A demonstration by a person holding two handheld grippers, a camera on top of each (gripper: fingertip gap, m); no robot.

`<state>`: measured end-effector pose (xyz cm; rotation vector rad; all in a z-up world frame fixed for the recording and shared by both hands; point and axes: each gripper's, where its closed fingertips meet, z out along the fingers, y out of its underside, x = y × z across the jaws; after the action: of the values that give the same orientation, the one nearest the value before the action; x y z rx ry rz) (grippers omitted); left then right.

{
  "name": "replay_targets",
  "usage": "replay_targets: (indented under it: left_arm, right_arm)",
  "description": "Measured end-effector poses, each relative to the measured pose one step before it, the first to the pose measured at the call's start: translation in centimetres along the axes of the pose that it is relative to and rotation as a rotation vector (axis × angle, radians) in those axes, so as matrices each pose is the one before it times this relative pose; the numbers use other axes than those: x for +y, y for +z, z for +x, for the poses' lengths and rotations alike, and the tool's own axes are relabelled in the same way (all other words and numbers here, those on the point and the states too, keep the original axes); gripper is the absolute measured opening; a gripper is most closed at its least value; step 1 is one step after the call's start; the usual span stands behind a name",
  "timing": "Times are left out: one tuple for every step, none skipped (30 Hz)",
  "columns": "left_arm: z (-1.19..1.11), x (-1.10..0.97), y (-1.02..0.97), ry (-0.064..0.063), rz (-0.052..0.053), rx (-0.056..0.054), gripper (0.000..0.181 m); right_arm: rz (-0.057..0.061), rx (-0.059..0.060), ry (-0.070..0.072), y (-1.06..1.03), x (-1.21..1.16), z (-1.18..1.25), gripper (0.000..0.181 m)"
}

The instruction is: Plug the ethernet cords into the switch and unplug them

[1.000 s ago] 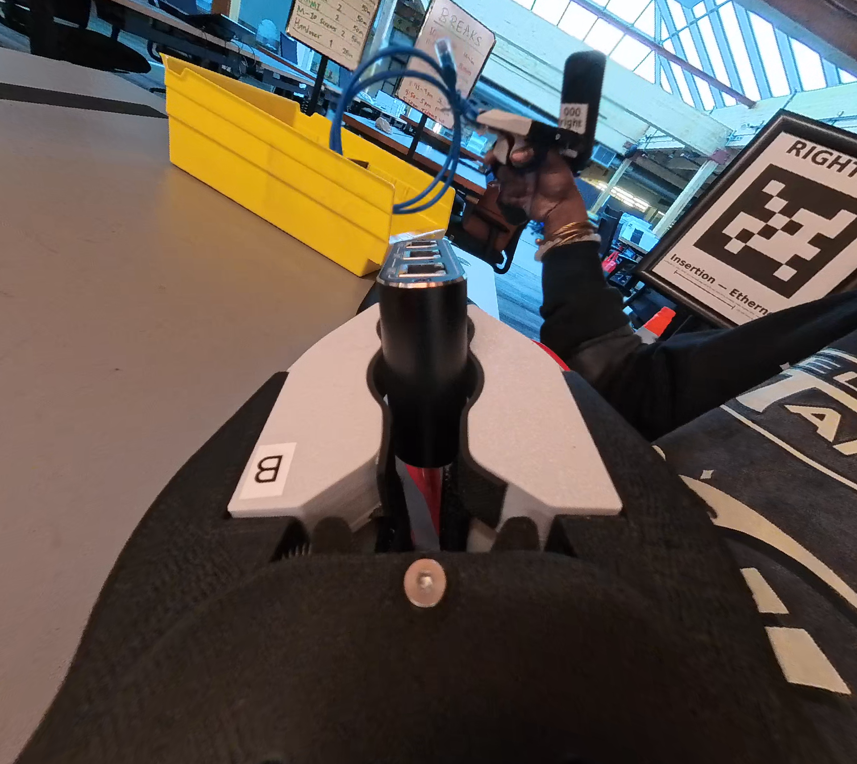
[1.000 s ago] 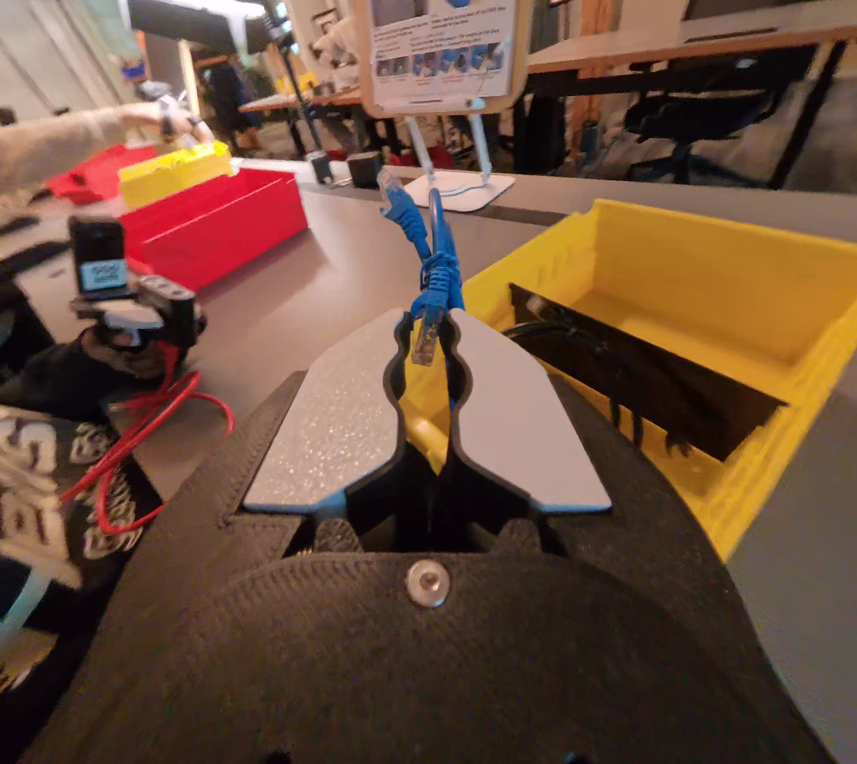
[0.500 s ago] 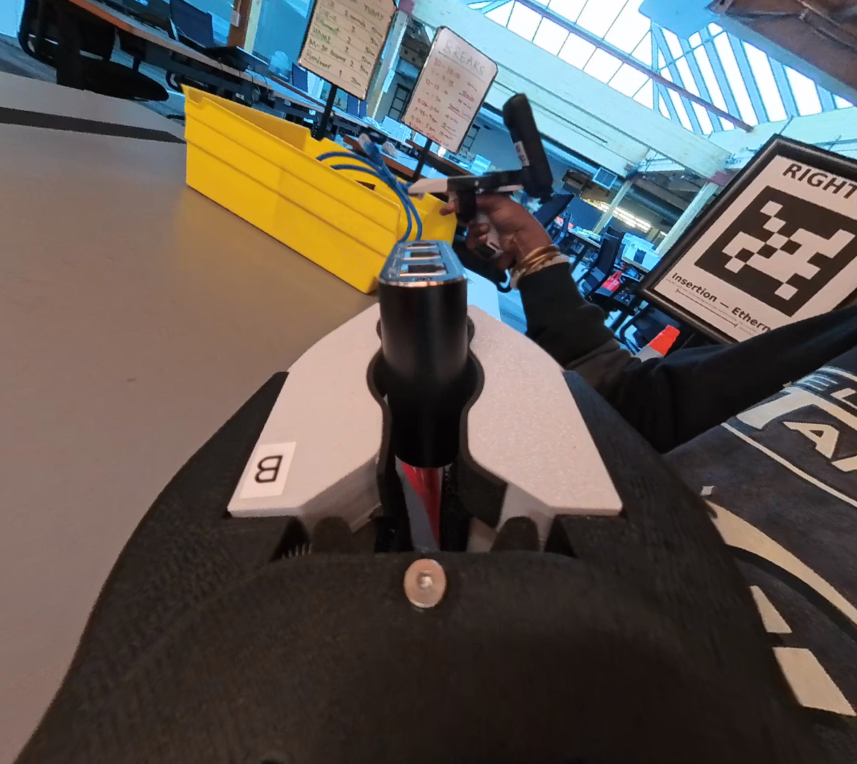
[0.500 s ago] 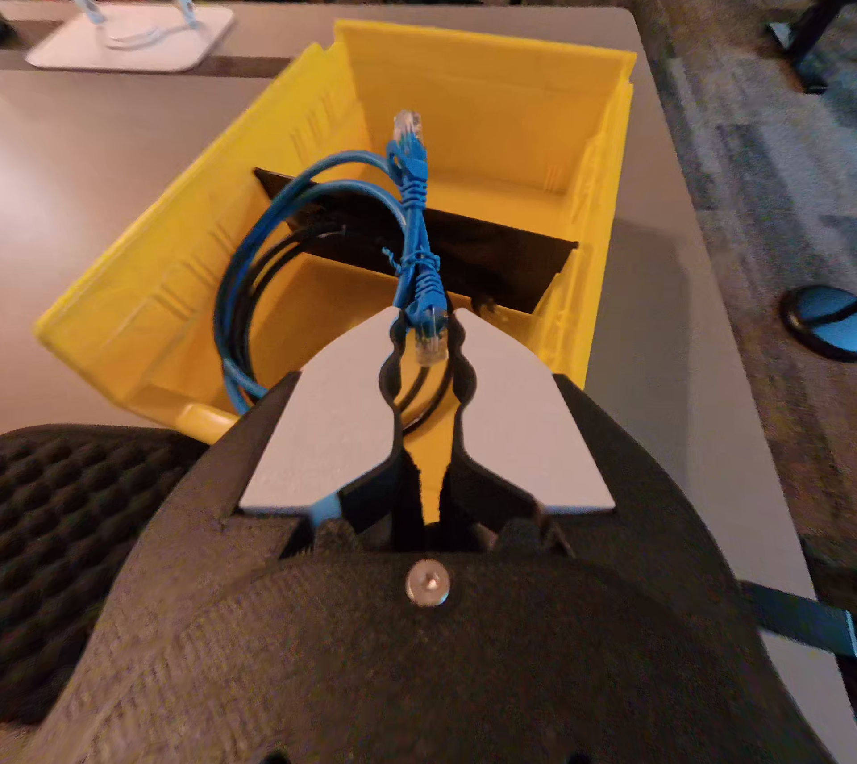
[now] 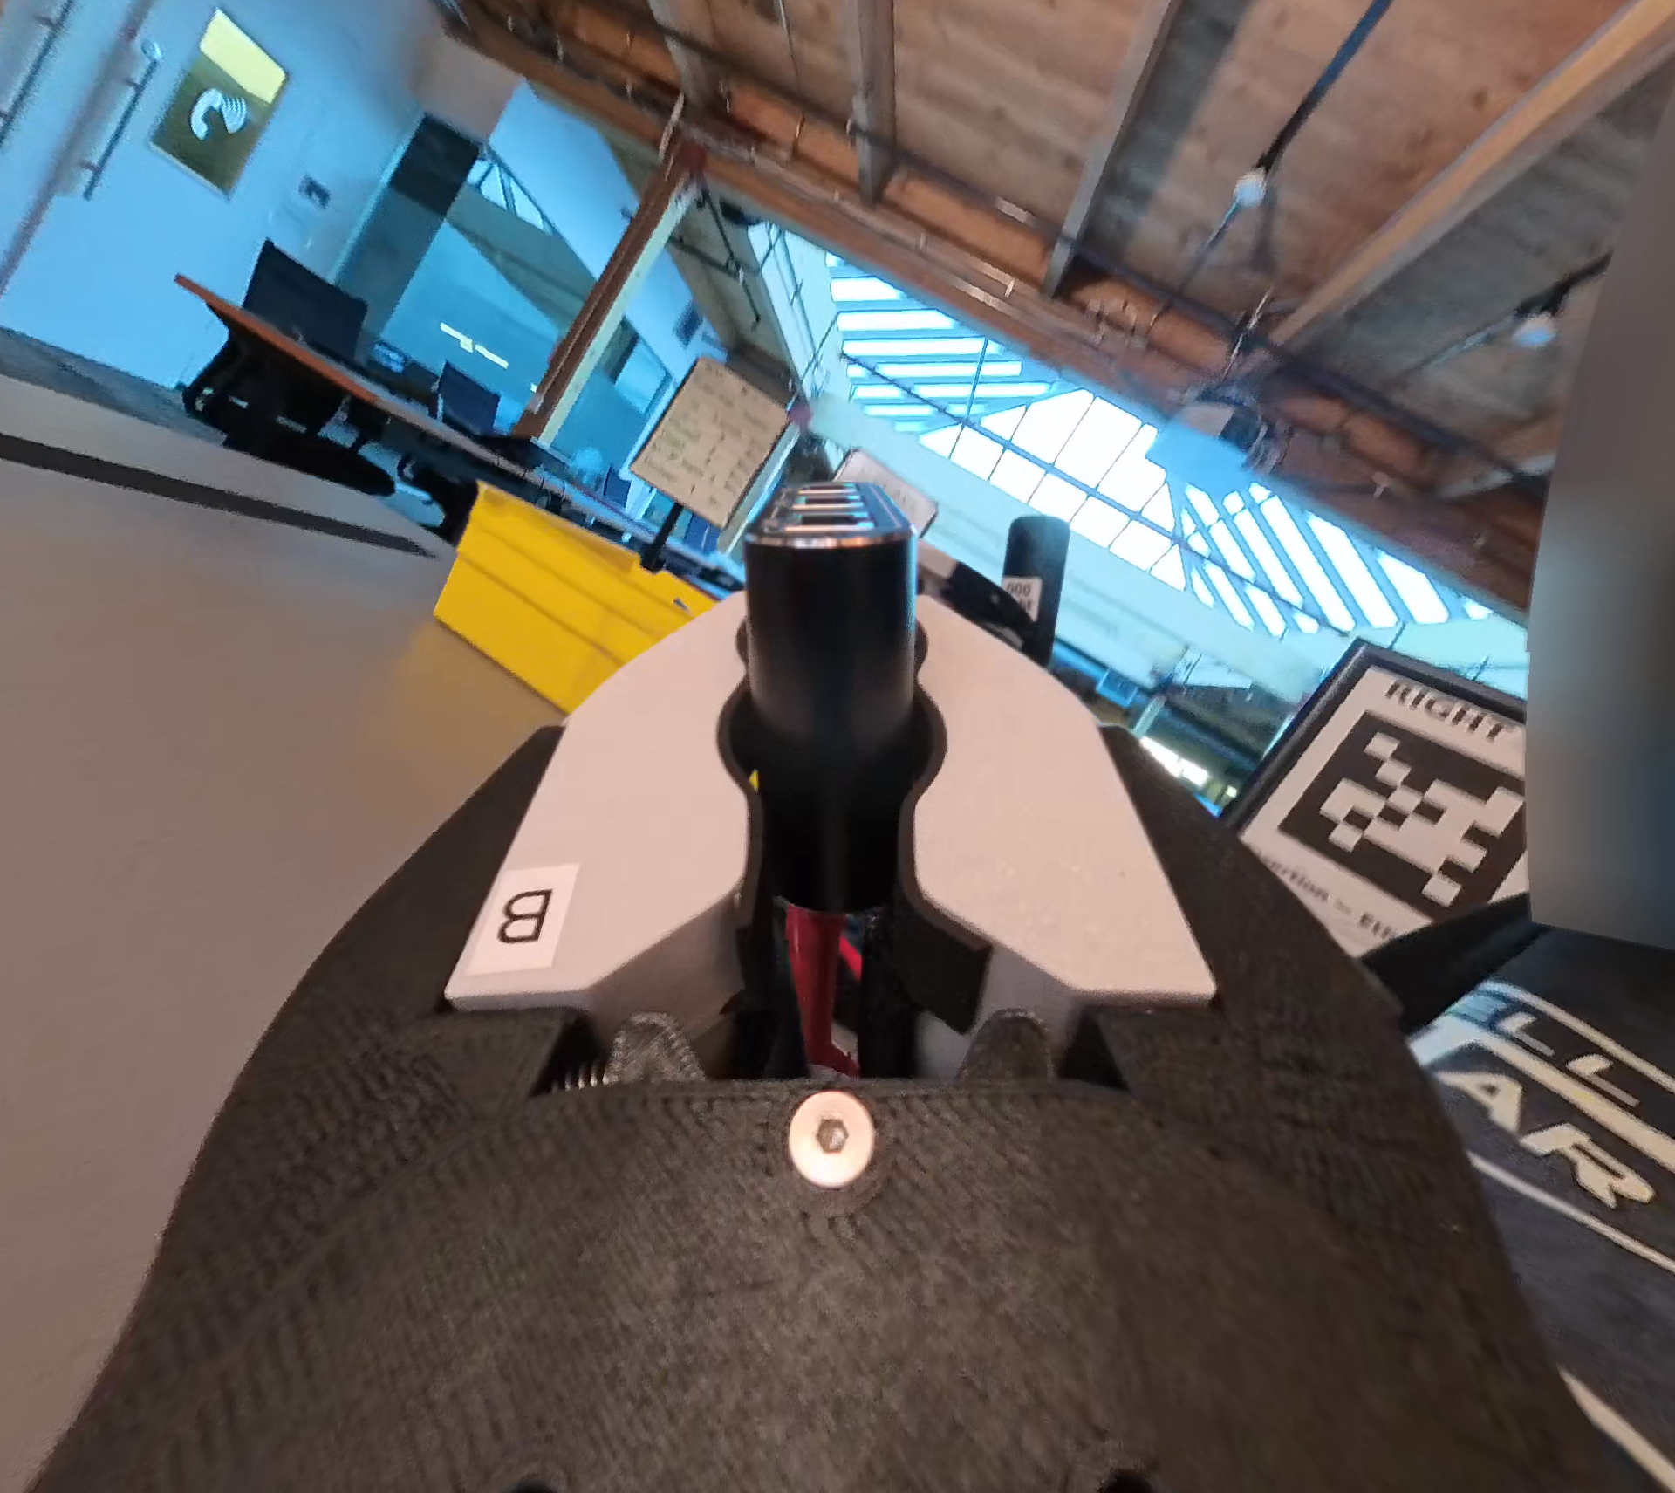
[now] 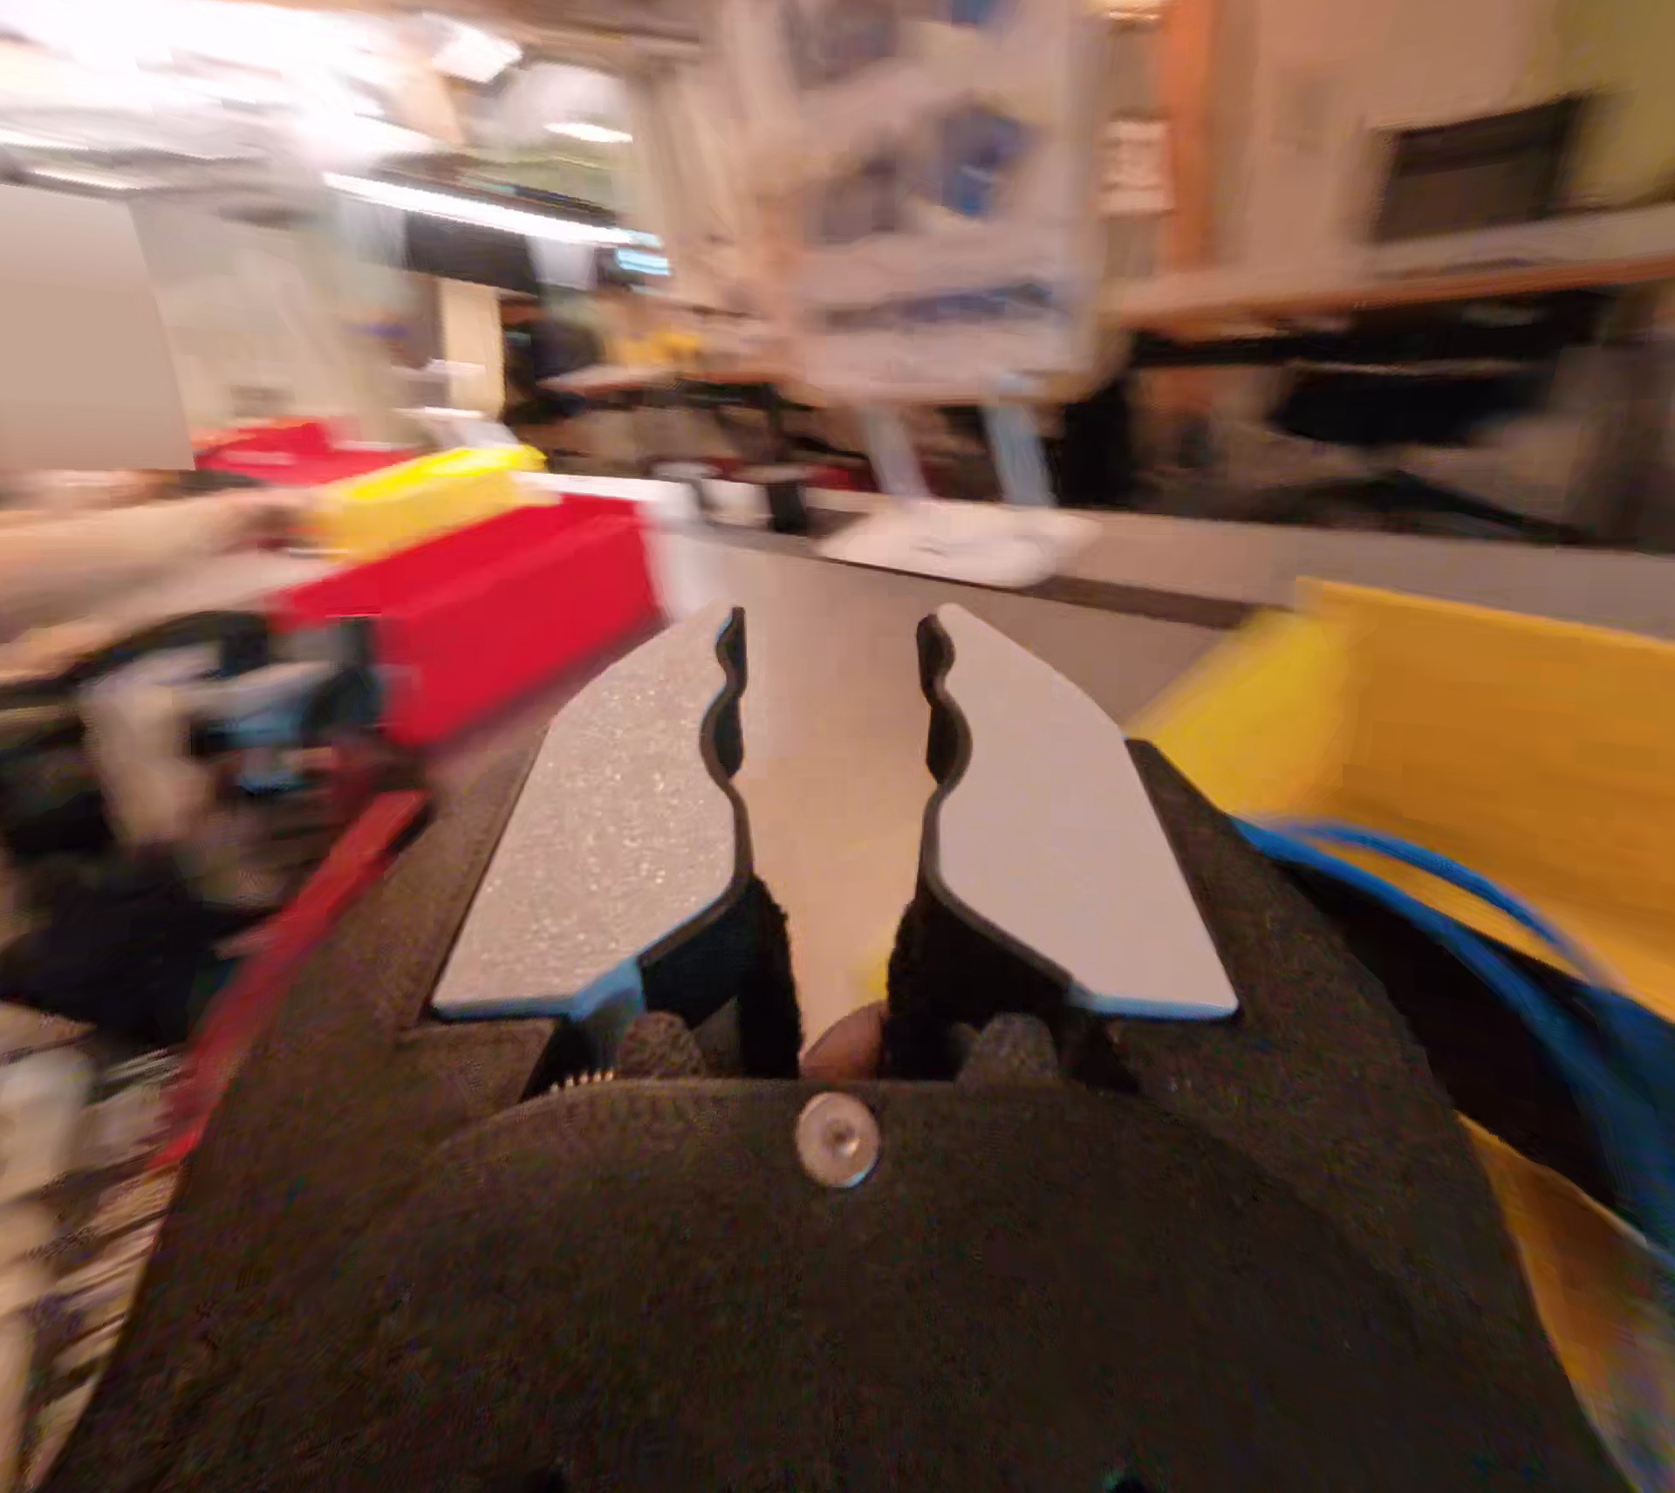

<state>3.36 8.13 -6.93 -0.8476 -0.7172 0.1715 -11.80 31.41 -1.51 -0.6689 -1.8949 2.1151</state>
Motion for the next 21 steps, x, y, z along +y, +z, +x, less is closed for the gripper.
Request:
replay_targets:
  left_arm:
    - [0.018,-0.364,-0.135,-0.0178,0.0245,0.0091,0.026]
    - [0.042,-0.230,-0.089,-0.0203,0.0162,0.0110,0.026]
    - [0.034,-0.085,-0.049,-0.0204,0.0076,0.0103,0.026]
    - [0.073,-0.005,-0.018,-0.0179,0.0027,0.0116,0.026]
    - [0.218,-0.024,0.007,-0.0155,0.0033,0.0195,0.026]
    - [0.495,-0.101,0.018,-0.0161,0.0076,0.0387,0.026]
    - [0.712,-0.164,0.017,-0.0195,0.0121,0.0533,0.026]
    - [0.706,-0.224,0.000,-0.0208,0.0166,0.0541,0.026]
    - [0.519,-0.272,-0.026,-0.0153,0.0196,0.0398,0.026]
    - [0.350,-0.339,-0.060,-0.0094,0.0229,0.0271,0.026]
    - [0.313,-0.401,-0.095,-0.0060,0.0264,0.0234,0.026]
    - [0.261,-0.393,-0.087,-0.0010,0.0251,0.0183,0.026]
    - [0.103,-0.337,-0.090,0.0090,0.0202,0.0043,0.026]
    - [-0.040,-0.234,-0.081,0.0176,0.0140,-0.0085,0.026]
    - [-0.067,-0.165,-0.072,0.0215,0.0091,-0.0123,0.026]
    - [-0.132,-0.166,-0.088,0.0283,0.0086,-0.0200,0.026]
    - [-0.145,-0.143,-0.093,0.0305,0.0066,-0.0217,0.026]
    - [-0.112,-0.085,-0.067,0.0241,0.0026,-0.0176,0.027]
    - [-0.082,-0.027,-0.032,0.0152,0.0017,-0.0120,0.027]
    - [-0.186,0.166,0.013,0.0108,-0.0091,-0.0172,0.026]
    - [-0.361,0.322,0.053,0.0128,-0.0179,-0.0294,0.026]
  right_arm:
    - [0.0115,-0.1705,0.0270,1.121,-0.218,-3.632,0.038]
    - [-0.0181,-0.1503,0.0159,1.509,0.445,-3.076,0.039]
    - [-0.0363,-0.1168,0.0023,1.752,0.938,-2.242,0.040]
    - [-0.0389,-0.0786,-0.0113,1.864,1.157,-1.343,0.040]
    - [-0.0208,-0.0484,-0.0159,1.796,1.097,-0.582,0.040]
    - [-0.0013,-0.0289,-0.0028,1.610,1.013,-0.026,0.036]
    - [0.0103,-0.0044,0.0337,1.405,1.015,0.589,0.029]
    - [-0.0054,0.0171,0.0782,1.270,1.287,1.036,0.019]
    - [-0.0383,-0.0011,0.0871,1.295,1.561,0.715,0.013]
    - [-0.0553,-0.0363,0.0599,1.337,1.629,-0.074,0.012]
    - [-0.0643,-0.0413,0.0236,1.363,1.606,-0.539,0.011]
    - [-0.0661,-0.0252,-0.0110,1.392,1.447,-0.681,0.012]
    - [-0.0509,-0.0215,-0.0338,1.361,1.056,-0.895,0.014]
    - [-0.0241,-0.0331,-0.0343,1.277,0.574,-1.165,0.017]
    - [0.0040,-0.0524,-0.0217,1.112,0.112,-1.370,0.021]
    - [0.0211,-0.0509,0.0011,0.914,-0.114,-1.138,0.023]
    - [0.0299,-0.0467,0.0143,0.665,-0.230,-0.816,0.023]
    - [0.0386,-0.0358,0.0155,0.398,-0.302,-0.493,0.023]
    - [0.0347,-0.0100,0.0169,0.210,-0.249,-0.045,0.024]
    - [0.0235,0.0027,0.0161,0.151,-0.194,0.141,0.026]
    - [0.0160,0.0041,0.0091,0.149,-0.124,0.077,0.026]
